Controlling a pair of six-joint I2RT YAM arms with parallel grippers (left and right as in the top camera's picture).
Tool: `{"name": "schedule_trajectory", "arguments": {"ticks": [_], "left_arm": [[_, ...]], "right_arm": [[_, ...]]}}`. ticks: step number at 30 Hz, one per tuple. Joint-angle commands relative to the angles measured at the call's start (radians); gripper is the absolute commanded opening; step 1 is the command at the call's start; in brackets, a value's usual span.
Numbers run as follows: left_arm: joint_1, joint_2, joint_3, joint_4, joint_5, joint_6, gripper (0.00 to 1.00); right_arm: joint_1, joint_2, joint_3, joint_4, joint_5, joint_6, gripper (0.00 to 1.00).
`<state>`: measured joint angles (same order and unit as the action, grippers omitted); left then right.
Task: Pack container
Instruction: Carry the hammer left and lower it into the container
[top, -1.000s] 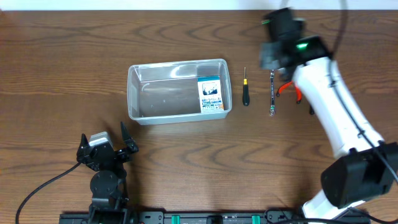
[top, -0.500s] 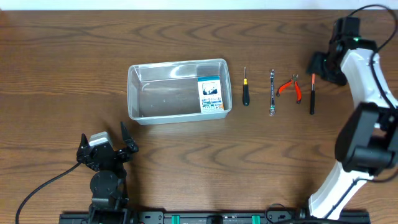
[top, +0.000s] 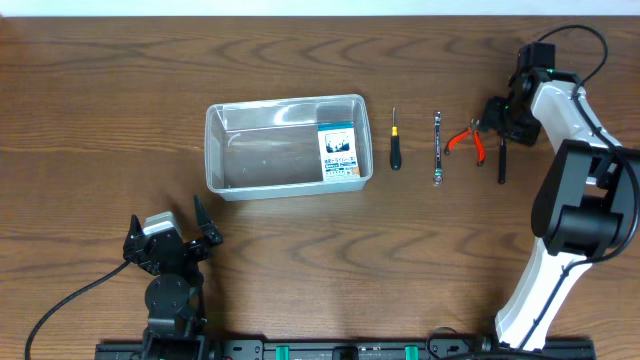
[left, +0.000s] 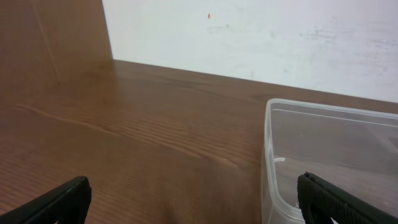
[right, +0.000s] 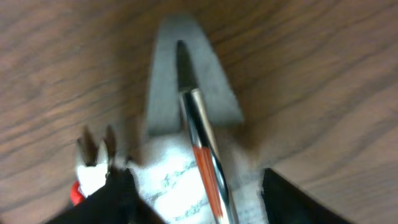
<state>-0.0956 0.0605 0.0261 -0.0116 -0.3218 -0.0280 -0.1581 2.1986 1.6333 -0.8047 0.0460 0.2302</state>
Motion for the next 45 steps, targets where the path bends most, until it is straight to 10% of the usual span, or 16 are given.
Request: {"name": "schedule_trajectory", "arguments": {"ticks": [1,17,25,45], "left_arm": [[-0.003,-0.004,-0.022,-0.029,-0.02,0.002,0.98],[-0.003,-0.004,-0.022,-0.029,-0.019,0.002,0.98],[-0.003,-0.004,-0.022,-0.029,-0.02,0.002,0.98],[-0.003,-0.004,-0.022,-0.029,-0.019,0.002,0.98]], "right_arm": [[-0.005,0.024,-0.003,0.012,0.013,-0.003,0.49],[-0.004,-0.071,0.032,-0.076,0.009,-0.007,0.01],[0.122,-0.38,0.052,-0.095,-0.103,-0.056,0.01],[0.813,-0.259,0.05,0.092,-0.383,-1.326,0.01]]}}
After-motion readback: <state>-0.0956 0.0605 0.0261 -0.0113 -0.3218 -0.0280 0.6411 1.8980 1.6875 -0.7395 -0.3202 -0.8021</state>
